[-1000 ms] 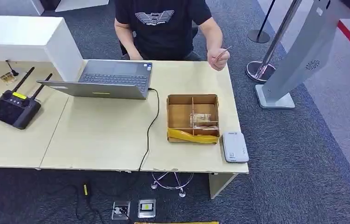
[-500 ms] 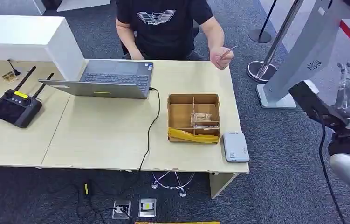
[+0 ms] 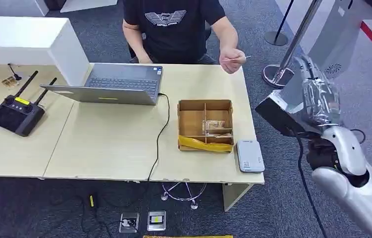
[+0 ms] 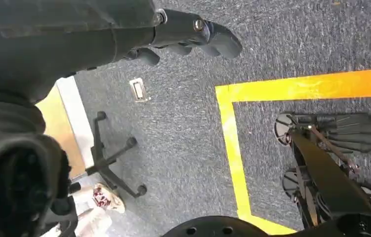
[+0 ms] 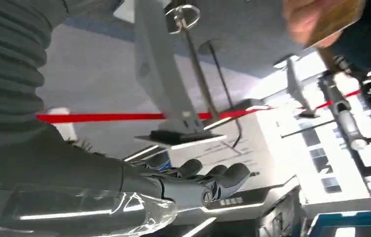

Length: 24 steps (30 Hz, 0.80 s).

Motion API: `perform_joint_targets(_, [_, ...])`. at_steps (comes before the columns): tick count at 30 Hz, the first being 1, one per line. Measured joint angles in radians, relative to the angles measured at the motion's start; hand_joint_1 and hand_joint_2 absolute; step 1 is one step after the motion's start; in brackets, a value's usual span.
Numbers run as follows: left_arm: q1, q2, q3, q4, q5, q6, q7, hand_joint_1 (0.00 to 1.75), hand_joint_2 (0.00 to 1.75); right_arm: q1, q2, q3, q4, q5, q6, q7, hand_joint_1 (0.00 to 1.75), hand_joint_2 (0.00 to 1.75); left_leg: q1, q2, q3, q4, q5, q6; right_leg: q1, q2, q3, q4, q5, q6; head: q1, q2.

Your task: Pass the card to the sensor for recognition and then transmit it.

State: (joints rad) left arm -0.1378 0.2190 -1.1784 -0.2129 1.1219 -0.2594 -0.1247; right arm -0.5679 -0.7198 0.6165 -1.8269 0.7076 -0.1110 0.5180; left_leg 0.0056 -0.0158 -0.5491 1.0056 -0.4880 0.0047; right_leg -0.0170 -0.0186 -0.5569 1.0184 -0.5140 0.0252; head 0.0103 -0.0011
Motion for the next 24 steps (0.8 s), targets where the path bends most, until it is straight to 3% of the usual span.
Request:
perform_joint_targets(11, [0.0, -0.002, 0.0, 0.0, 0.005, 0.0, 0.004, 0.0, 0.0, -0.016, 0.129, 0.075, 0.111, -0.007, -0.053, -0.059, 0.0, 1.75, 0.0, 0.0, 0.0, 0.0, 0.0, 0.0, 0.0, 0.0, 0.0, 0.0, 0.0, 0.0, 0.0, 0.0])
perform_joint_targets(24, [0.001, -0.008, 0.0, 0.0, 0.01, 0.0, 0.005, 0.0, 0.0, -0.021, 0.196, 0.11, 0.238, -0.015, -0.11, -0.095, 0.0, 1.75, 0.0, 0.0, 0.0, 0.0, 0.0, 0.0, 0.0, 0.0, 0.0, 0.0, 0.0, 0.0, 0.0, 0.0])
